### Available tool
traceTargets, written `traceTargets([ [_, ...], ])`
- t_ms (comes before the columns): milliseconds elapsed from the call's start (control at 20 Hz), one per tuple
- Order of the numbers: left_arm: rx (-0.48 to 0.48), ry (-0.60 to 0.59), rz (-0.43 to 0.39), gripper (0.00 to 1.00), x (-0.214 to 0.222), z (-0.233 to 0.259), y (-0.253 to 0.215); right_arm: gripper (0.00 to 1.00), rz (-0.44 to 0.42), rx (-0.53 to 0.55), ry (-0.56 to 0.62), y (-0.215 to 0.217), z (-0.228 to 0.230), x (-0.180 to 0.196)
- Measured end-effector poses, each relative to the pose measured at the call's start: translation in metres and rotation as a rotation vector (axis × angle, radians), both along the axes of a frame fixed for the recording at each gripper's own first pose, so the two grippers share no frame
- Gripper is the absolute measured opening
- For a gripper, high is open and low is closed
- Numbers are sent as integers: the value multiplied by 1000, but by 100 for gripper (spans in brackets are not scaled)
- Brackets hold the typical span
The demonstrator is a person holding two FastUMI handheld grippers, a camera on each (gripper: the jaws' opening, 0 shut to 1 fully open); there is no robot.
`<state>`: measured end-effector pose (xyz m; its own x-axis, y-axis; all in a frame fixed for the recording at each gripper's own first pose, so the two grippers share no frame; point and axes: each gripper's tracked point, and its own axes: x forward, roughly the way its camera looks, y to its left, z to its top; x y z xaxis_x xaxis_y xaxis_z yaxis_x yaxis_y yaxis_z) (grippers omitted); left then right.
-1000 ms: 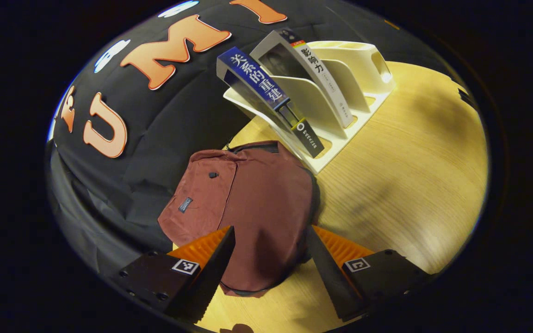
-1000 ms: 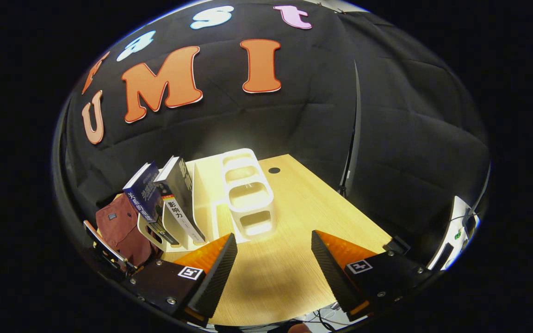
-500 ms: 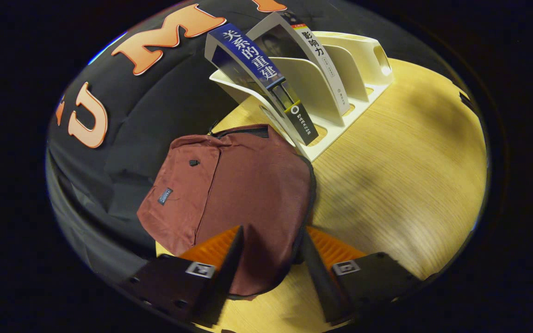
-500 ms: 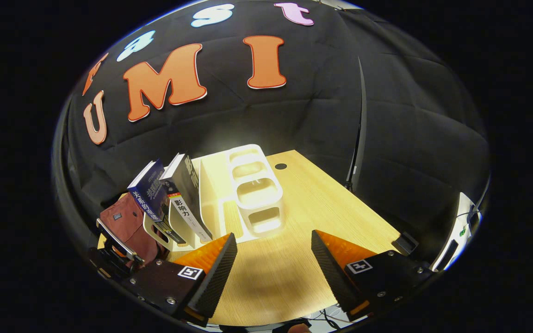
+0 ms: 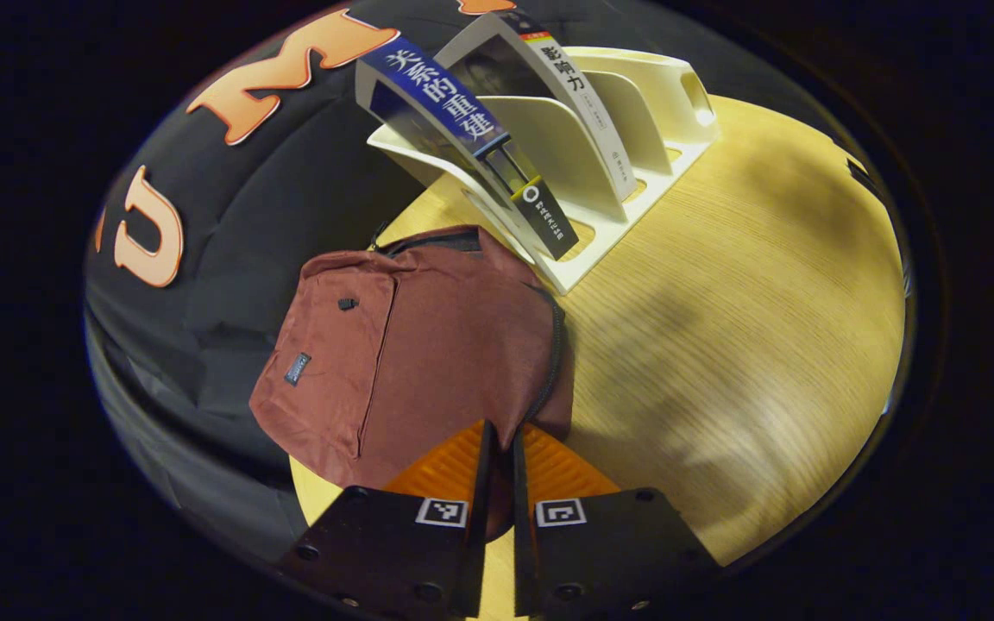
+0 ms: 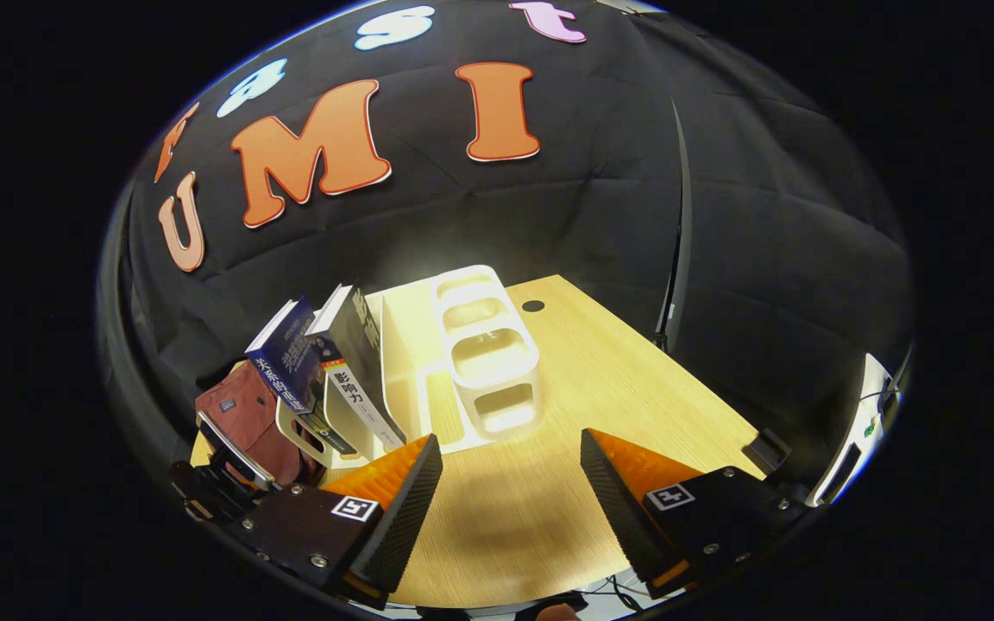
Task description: Open the schoolbag, grab two books from the bookshelf and put them into the schoolbag.
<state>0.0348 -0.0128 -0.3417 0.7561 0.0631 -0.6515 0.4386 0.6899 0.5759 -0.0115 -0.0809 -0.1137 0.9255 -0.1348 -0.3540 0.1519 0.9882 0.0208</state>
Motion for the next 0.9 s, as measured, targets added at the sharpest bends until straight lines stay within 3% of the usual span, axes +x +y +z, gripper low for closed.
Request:
traceTargets([
  [50,15,5,6,7,0,-1,2,97,5,4,-1,0,1,0],
  [150,34,22,-2,1,-1,1,2,97,19,17,-1,0,4,1],
  [400,-14,73,13,0,0,11,5,96,100,37,-15,11,15,4],
  [650,-149,154,-28,1,-2,32,8,97,154,-27,12,33,13,15],
  [900,-284,226,-119,1,1,73,30,97,102,-3,1,73,14,10],
])
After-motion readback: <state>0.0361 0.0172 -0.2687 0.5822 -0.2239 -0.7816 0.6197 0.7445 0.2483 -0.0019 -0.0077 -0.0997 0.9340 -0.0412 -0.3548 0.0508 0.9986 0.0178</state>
